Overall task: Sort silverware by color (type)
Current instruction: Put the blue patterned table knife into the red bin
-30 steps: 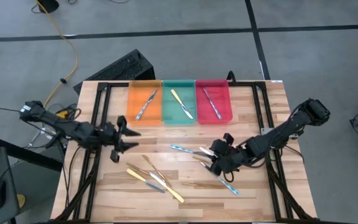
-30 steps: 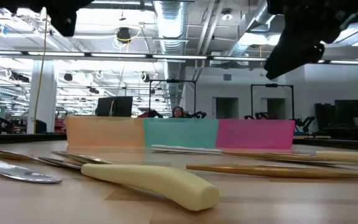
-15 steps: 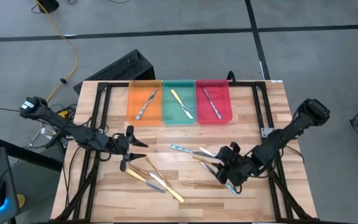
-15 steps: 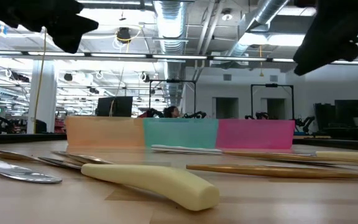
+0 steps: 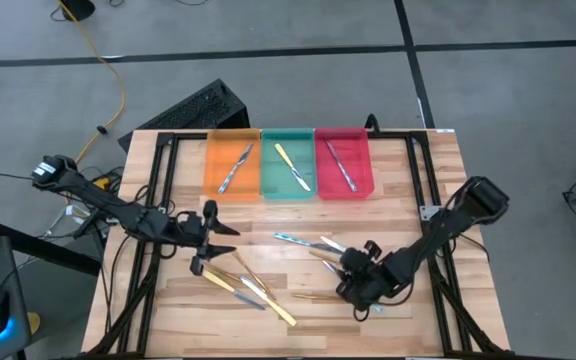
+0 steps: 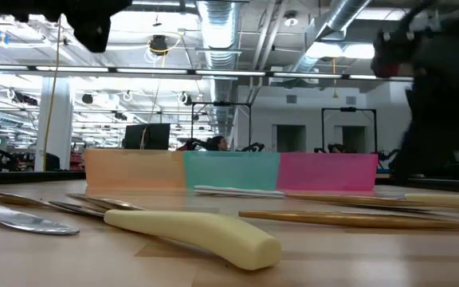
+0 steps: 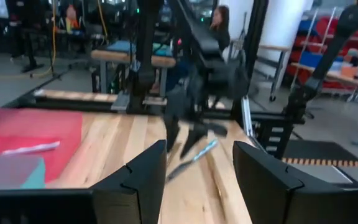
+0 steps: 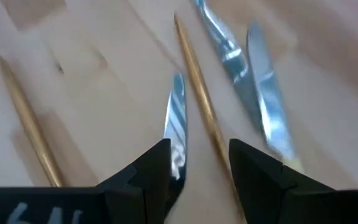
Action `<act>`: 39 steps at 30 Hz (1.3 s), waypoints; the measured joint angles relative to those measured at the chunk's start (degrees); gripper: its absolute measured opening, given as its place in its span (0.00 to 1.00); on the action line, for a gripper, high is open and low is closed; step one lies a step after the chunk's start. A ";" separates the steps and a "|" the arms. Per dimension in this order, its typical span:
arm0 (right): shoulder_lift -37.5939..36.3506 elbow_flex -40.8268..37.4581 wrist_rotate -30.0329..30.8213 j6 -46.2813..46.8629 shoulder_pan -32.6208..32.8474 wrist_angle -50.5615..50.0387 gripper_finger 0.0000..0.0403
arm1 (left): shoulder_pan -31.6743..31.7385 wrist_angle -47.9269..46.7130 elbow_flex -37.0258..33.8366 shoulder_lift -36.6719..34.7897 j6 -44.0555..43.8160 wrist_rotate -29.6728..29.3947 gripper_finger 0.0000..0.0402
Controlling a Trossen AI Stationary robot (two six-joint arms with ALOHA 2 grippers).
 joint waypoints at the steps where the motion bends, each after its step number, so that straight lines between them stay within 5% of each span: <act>1: 0.99 0.00 -0.02 1.04 0.38 0.12 0.46 | 0.00 0.76 0.00 -0.28 0.46 -0.02 0.42; 15: 3.19 0.00 3.96 9.77 6.14 0.65 0.46 | 0.02 2.74 0.02 -1.78 3.31 -3.81 0.42; 24: 3.19 0.00 5.71 8.73 5.19 0.52 0.46 | 3.72 2.63 0.02 -1.78 2.22 -20.50 0.42; 30: 3.19 0.00 5.79 7.68 3.71 0.50 0.46 | 13.86 -4.06 0.07 -1.78 -3.02 -19.43 0.42; 39: 3.94 0.02 9.16 6.40 3.04 2.24 0.46 | 26.05 -9.08 0.09 -1.76 -6.93 -8.33 0.42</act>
